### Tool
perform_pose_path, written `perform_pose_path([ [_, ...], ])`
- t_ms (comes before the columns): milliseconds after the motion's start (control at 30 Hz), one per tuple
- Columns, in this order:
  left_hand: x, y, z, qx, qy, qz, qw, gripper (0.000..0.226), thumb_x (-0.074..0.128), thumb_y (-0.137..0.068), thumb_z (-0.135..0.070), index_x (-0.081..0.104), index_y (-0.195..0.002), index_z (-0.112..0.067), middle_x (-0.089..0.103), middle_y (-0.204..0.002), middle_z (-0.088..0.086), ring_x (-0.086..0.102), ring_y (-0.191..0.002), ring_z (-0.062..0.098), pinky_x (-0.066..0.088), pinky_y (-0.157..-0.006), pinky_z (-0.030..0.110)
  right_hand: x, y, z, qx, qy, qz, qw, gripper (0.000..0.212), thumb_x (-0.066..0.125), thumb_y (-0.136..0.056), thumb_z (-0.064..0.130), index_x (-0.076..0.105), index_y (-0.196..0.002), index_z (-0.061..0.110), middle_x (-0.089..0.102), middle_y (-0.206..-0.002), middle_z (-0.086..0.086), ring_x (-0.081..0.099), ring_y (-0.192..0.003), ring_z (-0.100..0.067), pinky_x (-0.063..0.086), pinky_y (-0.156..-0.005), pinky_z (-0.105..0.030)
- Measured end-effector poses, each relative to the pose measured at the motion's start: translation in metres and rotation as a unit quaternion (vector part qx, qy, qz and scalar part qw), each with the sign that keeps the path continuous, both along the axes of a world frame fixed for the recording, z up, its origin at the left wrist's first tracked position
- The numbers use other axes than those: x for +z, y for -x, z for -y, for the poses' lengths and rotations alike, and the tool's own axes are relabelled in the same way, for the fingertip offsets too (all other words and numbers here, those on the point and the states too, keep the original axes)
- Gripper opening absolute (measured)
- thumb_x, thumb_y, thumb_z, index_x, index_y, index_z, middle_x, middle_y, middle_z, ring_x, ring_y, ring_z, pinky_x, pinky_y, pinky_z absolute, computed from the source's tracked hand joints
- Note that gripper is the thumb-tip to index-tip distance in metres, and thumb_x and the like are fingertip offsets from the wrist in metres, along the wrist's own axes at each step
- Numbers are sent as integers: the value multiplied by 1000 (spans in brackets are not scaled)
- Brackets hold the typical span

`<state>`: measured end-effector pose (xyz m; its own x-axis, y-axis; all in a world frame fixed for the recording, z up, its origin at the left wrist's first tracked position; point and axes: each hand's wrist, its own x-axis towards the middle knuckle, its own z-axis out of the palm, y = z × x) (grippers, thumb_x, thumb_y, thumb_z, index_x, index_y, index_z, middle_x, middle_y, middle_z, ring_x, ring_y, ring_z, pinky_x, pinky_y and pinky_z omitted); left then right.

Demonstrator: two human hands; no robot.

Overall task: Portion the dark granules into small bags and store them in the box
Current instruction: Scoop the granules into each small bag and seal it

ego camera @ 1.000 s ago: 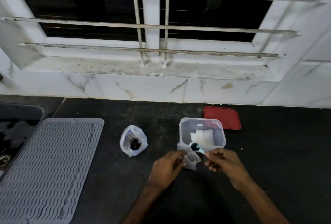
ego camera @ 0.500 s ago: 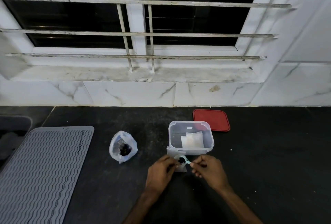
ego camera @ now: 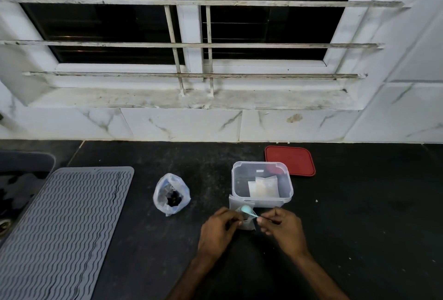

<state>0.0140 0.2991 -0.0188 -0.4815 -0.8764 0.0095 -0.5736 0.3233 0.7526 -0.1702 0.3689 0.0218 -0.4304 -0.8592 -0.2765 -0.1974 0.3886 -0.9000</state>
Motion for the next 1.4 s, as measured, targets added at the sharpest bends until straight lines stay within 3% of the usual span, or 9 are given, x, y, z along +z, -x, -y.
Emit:
perform_pose_path([
  [333, 2, -3, -3, 3, -4, -35, 999, 24, 68, -87, -33, 64, -108, -43, 60, -105, -27, 60, -95, -6, 49, -77, 13, 4, 0, 0, -57, -13, 155, 986, 12, 72, -85, 8, 68, -90, -3, 75, -79, -16, 70, -69, -24, 56, -63, -28],
  [433, 10, -16, -5, 95, -10, -81, 992, 26, 64, -90, -41, 58, -115, -45, 63, -107, -25, 61, -94, -6, 50, -76, 16, 21, -6, 4, -60, 5, 180, 982, 13, 71, -87, 8, 67, -91, -5, 74, -79, -19, 68, -64, -19, 56, -58, -23],
  [600, 25, -68, 15, 453, -45, -193, 869, 28, 65, -90, -35, 50, -112, -26, 66, -96, -5, 65, -87, 16, 47, -75, 34, 41, -45, 39, 13, 42, 131, 990, 14, 70, -88, 12, 67, -86, -2, 73, -71, -16, 62, -57, -20, 48, -51, -24],
  [700, 9, -104, 38, 500, -134, -180, 837, 49, 70, -86, -43, 46, -117, -14, 59, -105, 1, 58, -97, 21, 46, -84, 37, 32, -89, 74, 94, 48, 69, 992, 11, 71, -89, 16, 67, -84, 7, 73, -69, -9, 61, -51, -14, 46, -49, -23],
  [833, -25, -117, 57, 439, -217, -85, 868, 66, 66, -75, -69, 56, -102, -9, 65, -102, 9, 65, -96, 29, 55, -84, 44, 2, -138, 117, 188, 36, -89, 978, 13, 71, -89, 28, 65, -80, 20, 70, -67, 1, 66, -57, -6, 56, -54, -27],
  [933, -26, -110, 63, 406, -240, -83, 878, 48, 65, -85, -57, 58, -99, -11, 68, -104, 10, 65, -101, 30, 52, -81, 36, -15, -157, 139, 210, 18, -204, 956, 18, 67, -90, 34, 61, -78, 22, 68, -72, 4, 65, -63, -6, 57, -63, -33],
  [1100, -37, -113, 75, 410, -255, -83, 872, 36, 64, -86, -50, 65, -99, -16, 70, -96, 5, 67, -90, 24, 57, -82, 44, -31, -159, 152, 224, -19, -340, 913, 17, 57, -96, 32, 64, -99, 17, 72, -96, -2, 68, -89, -19, 52, -75, -32],
  [1200, -40, -115, 74, 408, -227, -101, 879, 26, 67, -86, -44, 66, -90, -18, 70, -84, 2, 68, -80, 21, 58, -75, 44, -39, -156, 150, 219, -34, -328, 918, 16, 58, -94, 31, 65, -92, 17, 72, -90, -2, 68, -85, -21, 52, -73, -34],
  [1400, -26, -108, 72, 332, -164, -136, 919, 12, 70, -89, -31, 70, -87, -20, 72, -78, -3, 69, -76, 10, 55, -68, 32, -45, -159, 145, 167, -37, -176, 969, 33, 63, -89, 19, 59, -57, 16, 66, -53, -4, 63, -48, -11, 57, -58, -36],
])
